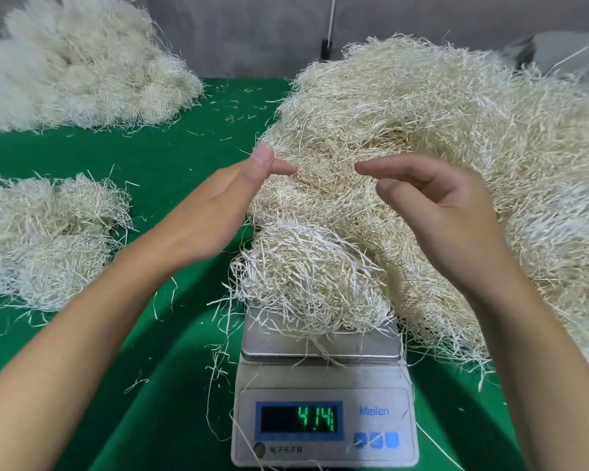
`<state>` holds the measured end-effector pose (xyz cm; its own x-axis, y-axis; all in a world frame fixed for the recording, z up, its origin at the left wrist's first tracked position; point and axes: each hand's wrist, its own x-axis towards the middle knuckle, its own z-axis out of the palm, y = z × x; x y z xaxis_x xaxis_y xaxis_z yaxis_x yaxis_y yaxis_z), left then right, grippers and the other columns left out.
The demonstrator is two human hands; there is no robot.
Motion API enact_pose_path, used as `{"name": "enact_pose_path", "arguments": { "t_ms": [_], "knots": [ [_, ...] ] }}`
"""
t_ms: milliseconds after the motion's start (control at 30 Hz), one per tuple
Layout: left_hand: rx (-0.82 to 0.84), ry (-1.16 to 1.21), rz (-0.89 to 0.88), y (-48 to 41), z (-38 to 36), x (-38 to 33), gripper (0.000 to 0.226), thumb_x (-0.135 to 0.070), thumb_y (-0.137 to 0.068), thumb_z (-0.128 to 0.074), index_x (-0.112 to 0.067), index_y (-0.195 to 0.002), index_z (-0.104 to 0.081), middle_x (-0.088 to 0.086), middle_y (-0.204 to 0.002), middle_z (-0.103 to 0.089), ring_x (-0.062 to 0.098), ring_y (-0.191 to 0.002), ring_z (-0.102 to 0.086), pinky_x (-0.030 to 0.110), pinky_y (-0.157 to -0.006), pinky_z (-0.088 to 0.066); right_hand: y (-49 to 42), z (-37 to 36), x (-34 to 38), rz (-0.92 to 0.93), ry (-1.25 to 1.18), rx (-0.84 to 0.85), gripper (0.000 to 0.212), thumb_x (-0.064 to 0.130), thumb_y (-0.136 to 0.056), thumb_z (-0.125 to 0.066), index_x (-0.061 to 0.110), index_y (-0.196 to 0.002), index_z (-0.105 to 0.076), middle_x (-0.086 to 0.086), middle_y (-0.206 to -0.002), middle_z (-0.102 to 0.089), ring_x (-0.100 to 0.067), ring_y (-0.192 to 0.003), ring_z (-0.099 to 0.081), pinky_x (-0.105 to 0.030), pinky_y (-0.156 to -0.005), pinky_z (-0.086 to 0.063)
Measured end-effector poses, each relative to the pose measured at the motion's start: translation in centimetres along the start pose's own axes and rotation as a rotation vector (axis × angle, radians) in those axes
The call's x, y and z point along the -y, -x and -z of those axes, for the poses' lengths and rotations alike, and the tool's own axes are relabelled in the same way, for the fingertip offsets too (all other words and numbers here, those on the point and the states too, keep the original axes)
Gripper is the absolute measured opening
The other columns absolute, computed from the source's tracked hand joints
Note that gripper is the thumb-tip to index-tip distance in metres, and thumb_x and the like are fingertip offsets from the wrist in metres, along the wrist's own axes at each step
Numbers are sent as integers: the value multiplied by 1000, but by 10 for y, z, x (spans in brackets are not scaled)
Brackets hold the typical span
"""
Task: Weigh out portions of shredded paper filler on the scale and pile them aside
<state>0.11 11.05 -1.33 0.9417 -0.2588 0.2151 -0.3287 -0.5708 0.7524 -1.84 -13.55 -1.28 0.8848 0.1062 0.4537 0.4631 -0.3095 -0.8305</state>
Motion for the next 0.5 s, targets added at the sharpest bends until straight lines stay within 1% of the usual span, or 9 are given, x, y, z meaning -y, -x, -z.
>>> {"name": "enact_pose_path", "arguments": {
  "t_ms": [133, 267, 400, 500],
  "knots": [
    [20, 19, 5, 2, -4, 2, 70, -84, -81, -4, -59, -123, -54, -44, -122, -46, -40, -102, -32, 10, -87, -24, 0, 0, -1, -22, 1, 3, 24, 11, -95, -60, 22, -110, -74, 21, -105, -72, 9, -99, -64, -6, -81, -45],
    [21, 25, 4, 2, -6, 0, 67, -77, -85, -5, -55, -125, -55, -49, -116, -44, -41, -100, -33, 8, -85, -23, 1, -2, -2, -27, 20, 15, 24, 10, -95, -59, 21, -110, -74, 19, -105, -73, 9, -99, -64, -7, -84, -46],
    [23, 41, -13, 2, -6, -1, 66, -74, -86, -6, -53, -124, -56, -48, -117, -46, -38, -104, -34, 7, -87, -24, 2, -1, -4, -29, 26, 19, 23, 12, -95, -60, 24, -110, -74, 23, -102, -72, 11, -95, -62, -6, -79, -45],
    [24, 61, -32, 2, -5, -2, 65, -73, -87, -7, -51, -124, -56, -46, -117, -50, -33, -110, -37, 2, -89, -25, 3, -1, -4, -30, 23, 19, 24, 12, -95, -60, 25, -110, -73, 21, -105, -72, 9, -99, -63, -7, -82, -45]
  ]
}}
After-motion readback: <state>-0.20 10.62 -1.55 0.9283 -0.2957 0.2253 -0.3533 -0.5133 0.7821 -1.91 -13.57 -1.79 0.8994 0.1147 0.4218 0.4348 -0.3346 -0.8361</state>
